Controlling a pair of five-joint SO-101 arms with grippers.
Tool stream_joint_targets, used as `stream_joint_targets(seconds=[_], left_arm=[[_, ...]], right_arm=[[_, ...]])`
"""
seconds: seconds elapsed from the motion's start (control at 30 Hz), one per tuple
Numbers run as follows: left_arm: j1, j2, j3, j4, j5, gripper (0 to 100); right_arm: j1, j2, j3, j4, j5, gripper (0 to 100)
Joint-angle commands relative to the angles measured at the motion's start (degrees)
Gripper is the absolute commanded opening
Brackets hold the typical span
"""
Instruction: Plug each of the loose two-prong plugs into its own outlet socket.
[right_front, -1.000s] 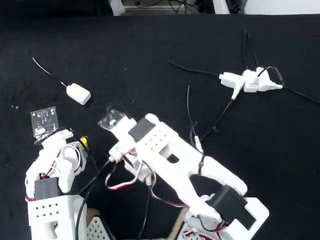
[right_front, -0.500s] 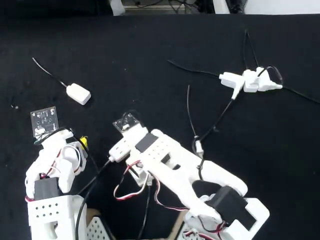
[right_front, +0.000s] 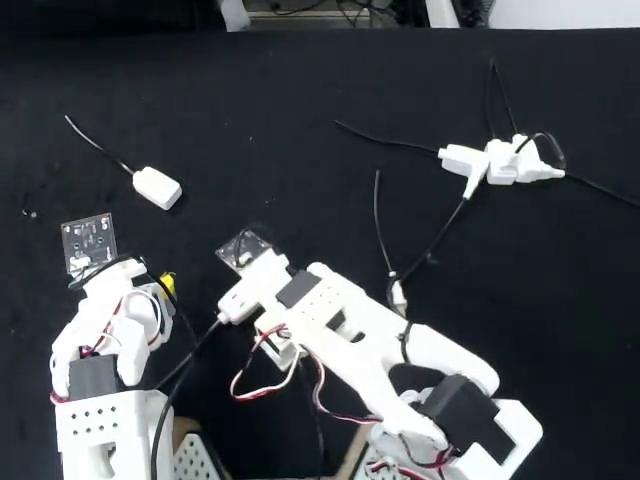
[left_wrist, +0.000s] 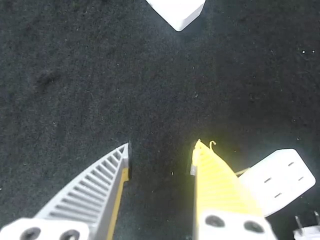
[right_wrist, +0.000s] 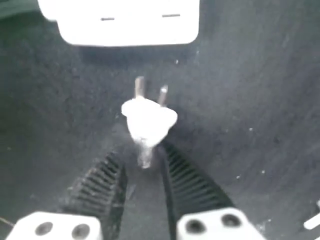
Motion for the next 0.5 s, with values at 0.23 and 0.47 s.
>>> stream_joint_targets(seconds=[0.23, 0.47], left_arm=[[-0.6, -0.5, -0.6, 0.2, -0.4, 21], [-0.6, -0.5, -0.6, 0.2, -0.4, 21]], right_arm=[[15.6, -3.9, -14.2, 2.3, 14.2, 1.1], [12.4, 0.4, -4.3, -9.2, 21.6, 1.3]])
